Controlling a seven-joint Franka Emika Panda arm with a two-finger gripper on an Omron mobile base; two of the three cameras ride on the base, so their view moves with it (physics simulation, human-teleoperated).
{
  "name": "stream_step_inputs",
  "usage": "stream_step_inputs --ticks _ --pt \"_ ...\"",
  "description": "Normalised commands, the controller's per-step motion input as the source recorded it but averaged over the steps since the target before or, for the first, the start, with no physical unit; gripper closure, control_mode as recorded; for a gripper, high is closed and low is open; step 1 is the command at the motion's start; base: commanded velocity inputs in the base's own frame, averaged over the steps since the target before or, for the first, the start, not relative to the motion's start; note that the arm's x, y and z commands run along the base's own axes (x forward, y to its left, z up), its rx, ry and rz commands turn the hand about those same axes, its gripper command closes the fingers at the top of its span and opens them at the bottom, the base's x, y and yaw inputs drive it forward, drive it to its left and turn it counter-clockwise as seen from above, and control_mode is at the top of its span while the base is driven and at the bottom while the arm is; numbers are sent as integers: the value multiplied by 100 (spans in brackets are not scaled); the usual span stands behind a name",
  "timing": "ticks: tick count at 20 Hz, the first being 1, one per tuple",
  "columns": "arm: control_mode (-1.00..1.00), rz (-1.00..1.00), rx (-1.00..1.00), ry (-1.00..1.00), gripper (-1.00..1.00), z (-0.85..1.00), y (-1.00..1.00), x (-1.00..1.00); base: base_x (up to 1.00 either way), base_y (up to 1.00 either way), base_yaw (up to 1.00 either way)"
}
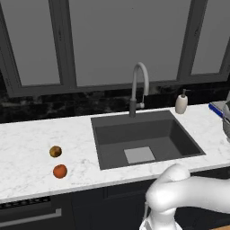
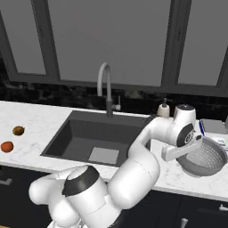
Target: Put the colander in the sink, put the pear, orange in the colander, and turn on the sink faucet and pour water over the colander.
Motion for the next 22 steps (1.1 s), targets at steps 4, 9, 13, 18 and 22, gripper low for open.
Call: stream_step_inputs --ticks 4,9,13,18,22 --pt "-100 -7 -1 -18 100 80 94 -59 0 0 0" --pt "-100 -14 -10 -9 100 68 100 -10 0 0 0" --pt "-100 -9 -8 0 100 52 100 0 0 0 0" --pt "-100 -1 -8 -5 100 22 100 5 0 0 0" --pt "-100 -5 -4 4 100 0 100 8 0 0 0"
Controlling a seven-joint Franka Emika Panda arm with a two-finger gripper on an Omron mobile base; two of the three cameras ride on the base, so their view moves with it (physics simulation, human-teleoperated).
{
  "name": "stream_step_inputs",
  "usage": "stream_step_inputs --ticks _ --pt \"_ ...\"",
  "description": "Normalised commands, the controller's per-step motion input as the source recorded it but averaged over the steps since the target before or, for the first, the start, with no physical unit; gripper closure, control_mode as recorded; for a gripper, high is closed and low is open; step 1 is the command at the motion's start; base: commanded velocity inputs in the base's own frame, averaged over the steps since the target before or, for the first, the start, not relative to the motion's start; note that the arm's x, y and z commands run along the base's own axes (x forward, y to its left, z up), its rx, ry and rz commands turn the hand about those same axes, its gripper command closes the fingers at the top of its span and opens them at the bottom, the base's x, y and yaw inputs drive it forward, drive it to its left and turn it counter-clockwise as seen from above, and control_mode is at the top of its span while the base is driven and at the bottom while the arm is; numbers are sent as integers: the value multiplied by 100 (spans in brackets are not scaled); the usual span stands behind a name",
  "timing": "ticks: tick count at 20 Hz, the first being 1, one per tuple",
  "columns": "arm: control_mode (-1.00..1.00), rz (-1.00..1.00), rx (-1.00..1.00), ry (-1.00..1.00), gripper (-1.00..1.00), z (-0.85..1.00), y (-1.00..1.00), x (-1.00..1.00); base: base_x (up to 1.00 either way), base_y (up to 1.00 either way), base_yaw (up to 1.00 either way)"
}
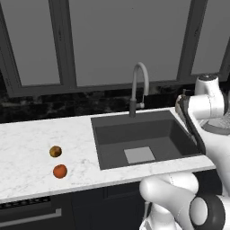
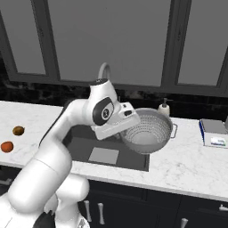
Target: Put the colander in the sink, put the pear, orange in the colander, and turn on the sink faucet and pour water over the colander.
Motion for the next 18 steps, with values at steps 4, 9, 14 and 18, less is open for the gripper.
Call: stream_step_inputs --ticks 4,9,14,18 --pt "-100 -7 0 0 100 0 100 14 0 0 0" --pt "-100 -16 0 7 100 -1 100 26 0 0 0" --pt "-100 -25 -7 29 100 -9 100 38 0 0 0" --pt "-100 -16 -7 17 100 -31 95 50 0 0 0"
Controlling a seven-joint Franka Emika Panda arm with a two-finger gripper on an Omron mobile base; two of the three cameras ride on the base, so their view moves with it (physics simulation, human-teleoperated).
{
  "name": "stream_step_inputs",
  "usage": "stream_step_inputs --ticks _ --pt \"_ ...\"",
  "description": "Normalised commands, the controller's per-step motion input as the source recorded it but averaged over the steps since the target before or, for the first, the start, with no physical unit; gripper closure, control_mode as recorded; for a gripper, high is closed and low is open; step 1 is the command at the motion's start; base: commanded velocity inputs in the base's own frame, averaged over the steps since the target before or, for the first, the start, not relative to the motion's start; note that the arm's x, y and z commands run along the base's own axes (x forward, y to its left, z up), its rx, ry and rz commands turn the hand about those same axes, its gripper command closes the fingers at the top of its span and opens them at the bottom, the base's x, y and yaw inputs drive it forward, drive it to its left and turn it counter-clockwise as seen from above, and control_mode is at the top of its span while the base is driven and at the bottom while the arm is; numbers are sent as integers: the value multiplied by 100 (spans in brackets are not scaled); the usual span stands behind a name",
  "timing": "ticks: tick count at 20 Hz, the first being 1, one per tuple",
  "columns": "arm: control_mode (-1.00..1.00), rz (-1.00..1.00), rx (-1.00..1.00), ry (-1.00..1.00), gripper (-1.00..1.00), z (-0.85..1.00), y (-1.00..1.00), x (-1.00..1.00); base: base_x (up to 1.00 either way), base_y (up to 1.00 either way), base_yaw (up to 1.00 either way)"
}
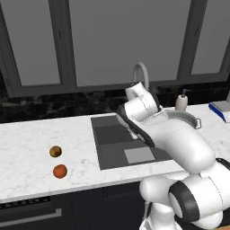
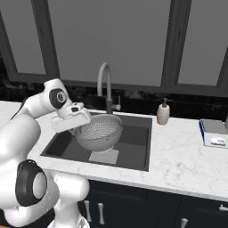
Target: Put the colander in the sink, put the pear, orange in the colander, and turn on the sink faucet and pour water over the colander.
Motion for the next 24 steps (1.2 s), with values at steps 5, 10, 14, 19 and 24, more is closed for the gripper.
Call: stream_step_inputs --ticks 5,10,14,19,24 --pt "-100 -8 0 0 100 -47 66 60 0 0 0" --pt "-100 -6 0 0 100 -42 19 55 0 0 0" --pt "-100 0 3 0 100 -37 0 51 0 0 0" --pt "-100 0 2 0 100 -34 0 40 0 0 0" --pt "-100 0 7 -3 100 -46 -6 12 0 0 0"
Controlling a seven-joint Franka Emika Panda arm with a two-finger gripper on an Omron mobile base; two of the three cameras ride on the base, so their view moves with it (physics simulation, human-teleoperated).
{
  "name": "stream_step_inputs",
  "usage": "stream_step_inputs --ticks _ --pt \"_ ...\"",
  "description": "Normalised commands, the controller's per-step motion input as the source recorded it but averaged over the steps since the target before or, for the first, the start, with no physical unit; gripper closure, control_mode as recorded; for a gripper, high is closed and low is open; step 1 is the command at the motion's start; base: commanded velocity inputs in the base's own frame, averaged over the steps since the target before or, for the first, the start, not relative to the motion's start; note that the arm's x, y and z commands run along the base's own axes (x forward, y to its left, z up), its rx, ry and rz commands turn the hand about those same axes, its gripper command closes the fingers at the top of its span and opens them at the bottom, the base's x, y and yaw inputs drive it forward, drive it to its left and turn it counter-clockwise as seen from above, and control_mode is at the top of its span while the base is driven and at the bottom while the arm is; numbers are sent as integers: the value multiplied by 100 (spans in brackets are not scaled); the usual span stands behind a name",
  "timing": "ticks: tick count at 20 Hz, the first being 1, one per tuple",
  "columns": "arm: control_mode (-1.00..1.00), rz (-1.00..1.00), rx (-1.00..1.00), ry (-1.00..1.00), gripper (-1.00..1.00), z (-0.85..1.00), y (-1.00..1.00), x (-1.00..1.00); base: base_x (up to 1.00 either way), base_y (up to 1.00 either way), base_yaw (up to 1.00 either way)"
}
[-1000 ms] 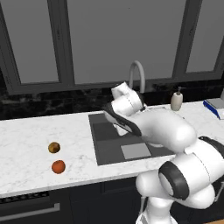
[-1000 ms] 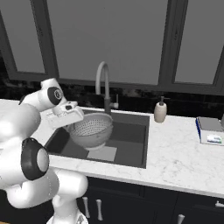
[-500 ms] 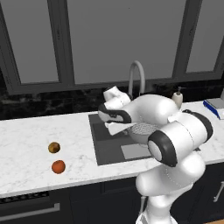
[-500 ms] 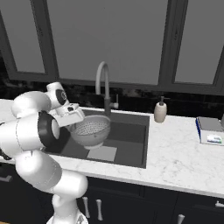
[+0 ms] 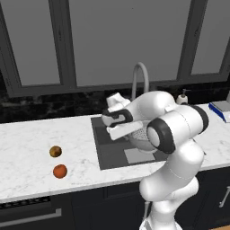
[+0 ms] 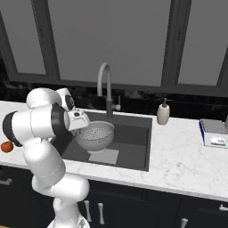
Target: Put the colander in the sink, put the pear, orange in the colander, and turn on the sink faucet and pour water over the colander.
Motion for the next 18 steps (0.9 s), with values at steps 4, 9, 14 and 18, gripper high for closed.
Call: stream_step_inputs --ticks 4,9,14,18 --pt "-100 2 9 -9 100 -37 -11 11 0 0 0" --pt "-100 6 8 -6 100 -25 -19 11 0 0 0" --pt "-100 8 8 -6 100 -23 -22 9 0 0 0" --pt "-100 6 4 -1 100 -30 -4 17 0 0 0"
